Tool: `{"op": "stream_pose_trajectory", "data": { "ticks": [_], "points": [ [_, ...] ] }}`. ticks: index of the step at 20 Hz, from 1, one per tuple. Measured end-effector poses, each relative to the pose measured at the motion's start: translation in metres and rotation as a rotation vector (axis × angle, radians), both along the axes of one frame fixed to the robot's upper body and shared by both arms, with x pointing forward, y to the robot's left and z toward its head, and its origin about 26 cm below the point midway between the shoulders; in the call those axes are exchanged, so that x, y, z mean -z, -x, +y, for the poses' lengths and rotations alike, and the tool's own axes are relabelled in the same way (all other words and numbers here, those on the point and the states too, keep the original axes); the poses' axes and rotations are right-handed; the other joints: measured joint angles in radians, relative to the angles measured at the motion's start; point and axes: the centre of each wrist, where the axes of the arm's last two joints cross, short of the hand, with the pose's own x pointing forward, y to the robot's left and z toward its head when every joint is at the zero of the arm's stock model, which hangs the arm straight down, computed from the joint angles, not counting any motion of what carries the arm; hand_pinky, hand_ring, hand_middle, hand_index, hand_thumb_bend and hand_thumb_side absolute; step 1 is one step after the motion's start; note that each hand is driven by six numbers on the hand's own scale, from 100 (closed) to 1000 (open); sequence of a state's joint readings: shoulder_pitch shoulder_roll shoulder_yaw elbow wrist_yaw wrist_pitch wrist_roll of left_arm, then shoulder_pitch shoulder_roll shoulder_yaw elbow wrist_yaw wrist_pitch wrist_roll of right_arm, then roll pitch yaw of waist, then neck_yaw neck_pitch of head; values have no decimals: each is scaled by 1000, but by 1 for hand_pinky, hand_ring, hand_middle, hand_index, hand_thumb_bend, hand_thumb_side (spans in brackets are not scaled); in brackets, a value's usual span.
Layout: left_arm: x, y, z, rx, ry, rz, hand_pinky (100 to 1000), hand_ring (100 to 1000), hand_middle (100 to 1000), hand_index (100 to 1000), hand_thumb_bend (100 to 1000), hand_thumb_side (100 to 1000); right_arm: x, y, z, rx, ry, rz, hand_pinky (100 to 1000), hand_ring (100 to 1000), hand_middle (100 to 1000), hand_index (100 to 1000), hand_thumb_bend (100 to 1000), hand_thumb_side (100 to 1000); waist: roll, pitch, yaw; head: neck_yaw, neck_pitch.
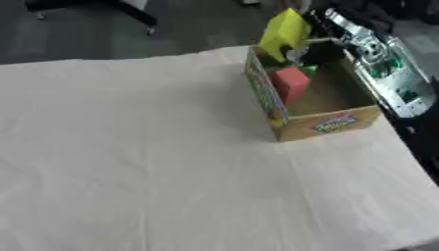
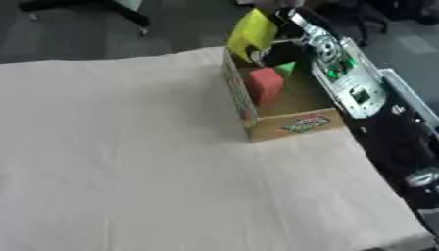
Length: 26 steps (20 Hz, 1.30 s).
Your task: Pick up the objects with one hand, pass them to the other hand, and then place them into the box on the other side of the table.
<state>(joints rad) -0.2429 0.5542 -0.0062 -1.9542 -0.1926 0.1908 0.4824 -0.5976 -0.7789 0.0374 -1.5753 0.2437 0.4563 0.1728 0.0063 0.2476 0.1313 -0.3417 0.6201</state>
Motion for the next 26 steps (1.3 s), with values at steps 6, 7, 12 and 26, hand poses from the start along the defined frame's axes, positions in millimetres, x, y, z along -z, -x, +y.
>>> {"op": "stream_pose_trajectory", "data": {
  "ticks": [6, 7, 12, 26],
  "points": [
    [-2, 2, 4, -29, 14, -28, 655, 668, 669, 811, 357, 511, 21, -10, -22, 83, 30, 50, 890, 798, 584, 738, 255, 158, 0, 0, 5, -1, 0],
    [-3, 2, 5, -33, 16, -32, 655, 668, 669, 811, 357, 511, 24, -10, -25, 92, 34, 55, 890, 802, 592, 745, 270, 163, 0, 0, 5, -1, 0],
    [-3, 2, 6, -43, 21, -42, 655, 669, 670, 813, 353, 513, 30, -10, -30, 106, 59, 59, 922, 944, 809, 930, 560, 291, 0, 0, 6, -1, 1],
    [-3, 2, 7, -56, 26, -47, 654, 671, 672, 816, 346, 521, 27, -1, -43, 217, 105, -21, 935, 985, 848, 948, 416, 100, -1, 0, 2, 1, 3]
  ]
}}
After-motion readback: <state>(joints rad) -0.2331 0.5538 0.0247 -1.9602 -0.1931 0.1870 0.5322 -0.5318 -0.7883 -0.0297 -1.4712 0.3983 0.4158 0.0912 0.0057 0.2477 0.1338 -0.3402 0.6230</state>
